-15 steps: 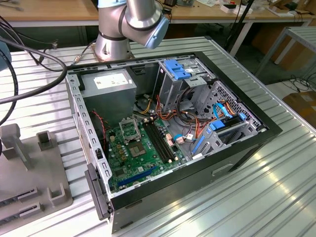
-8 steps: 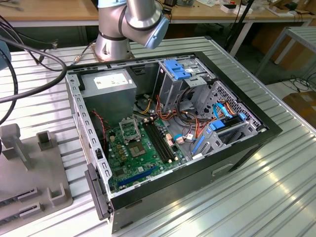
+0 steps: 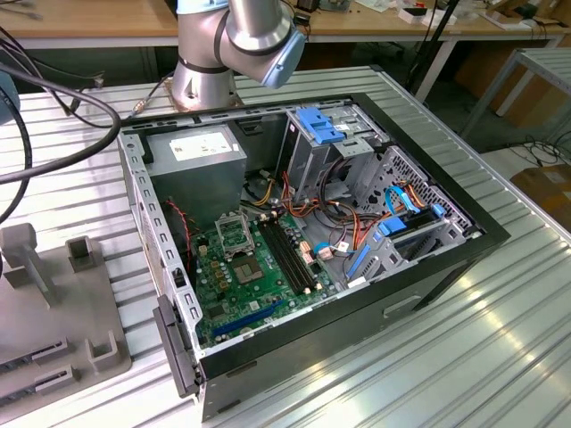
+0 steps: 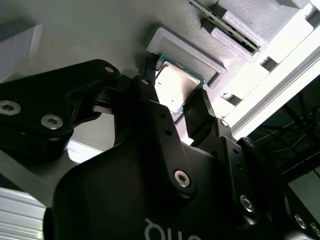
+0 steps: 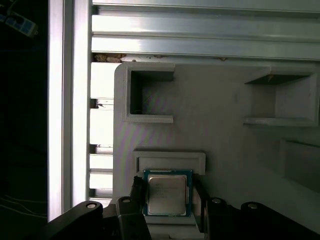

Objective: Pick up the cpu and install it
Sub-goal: 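Pick up the cpu and move it towards the insertion slot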

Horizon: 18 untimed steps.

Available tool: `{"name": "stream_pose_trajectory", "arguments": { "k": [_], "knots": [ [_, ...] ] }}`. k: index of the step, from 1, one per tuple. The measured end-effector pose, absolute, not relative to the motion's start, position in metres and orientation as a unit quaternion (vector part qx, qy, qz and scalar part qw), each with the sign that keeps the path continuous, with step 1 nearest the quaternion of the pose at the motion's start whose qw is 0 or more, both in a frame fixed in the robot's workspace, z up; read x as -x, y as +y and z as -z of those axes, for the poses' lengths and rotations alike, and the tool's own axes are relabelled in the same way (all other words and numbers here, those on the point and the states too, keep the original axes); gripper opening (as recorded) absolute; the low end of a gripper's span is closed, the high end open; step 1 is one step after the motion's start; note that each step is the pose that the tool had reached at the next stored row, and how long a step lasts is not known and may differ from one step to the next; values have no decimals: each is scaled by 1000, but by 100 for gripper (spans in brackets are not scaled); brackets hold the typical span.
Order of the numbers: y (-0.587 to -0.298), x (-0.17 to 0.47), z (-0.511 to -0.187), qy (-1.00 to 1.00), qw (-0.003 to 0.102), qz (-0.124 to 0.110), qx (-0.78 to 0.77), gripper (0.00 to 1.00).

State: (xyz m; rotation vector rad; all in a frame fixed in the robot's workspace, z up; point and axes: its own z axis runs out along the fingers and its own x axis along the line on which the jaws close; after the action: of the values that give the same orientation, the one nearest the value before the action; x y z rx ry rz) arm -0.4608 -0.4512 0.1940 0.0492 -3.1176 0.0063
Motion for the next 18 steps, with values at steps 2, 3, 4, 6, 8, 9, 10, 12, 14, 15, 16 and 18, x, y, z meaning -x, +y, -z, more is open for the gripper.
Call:
{"name": "stream_pose_trajectory", "arguments": {
  "k": [2, 3, 4, 6, 8, 9, 10, 12, 14, 15, 16, 18],
  "knots": [
    [-451, 461, -194, -1000, 12, -2, -16, 48],
    [-451, 461, -193, -1000, 12, -2, -16, 48],
    [-451, 460, -192, -1000, 12, -2, -16, 48],
    [-451, 460, -192, -1000, 12, -2, -16, 48],
    [-451, 460, -192, -1000, 12, -2, -16, 48],
    [-451, 460, -192, -1000, 12, -2, -16, 48],
    [-451, 460, -192, -1000, 12, -2, -16, 48],
    [-451, 460, -192, -1000, 12, -2, -16, 55],
    [-451, 460, -192, -1000, 12, -2, -16, 62],
    [-451, 460, -191, -1000, 12, -2, -16, 62],
    [-451, 460, -191, -1000, 12, -2, -16, 62],
    [-451, 460, -191, -1000, 12, -2, -16, 62]
  ]
}}
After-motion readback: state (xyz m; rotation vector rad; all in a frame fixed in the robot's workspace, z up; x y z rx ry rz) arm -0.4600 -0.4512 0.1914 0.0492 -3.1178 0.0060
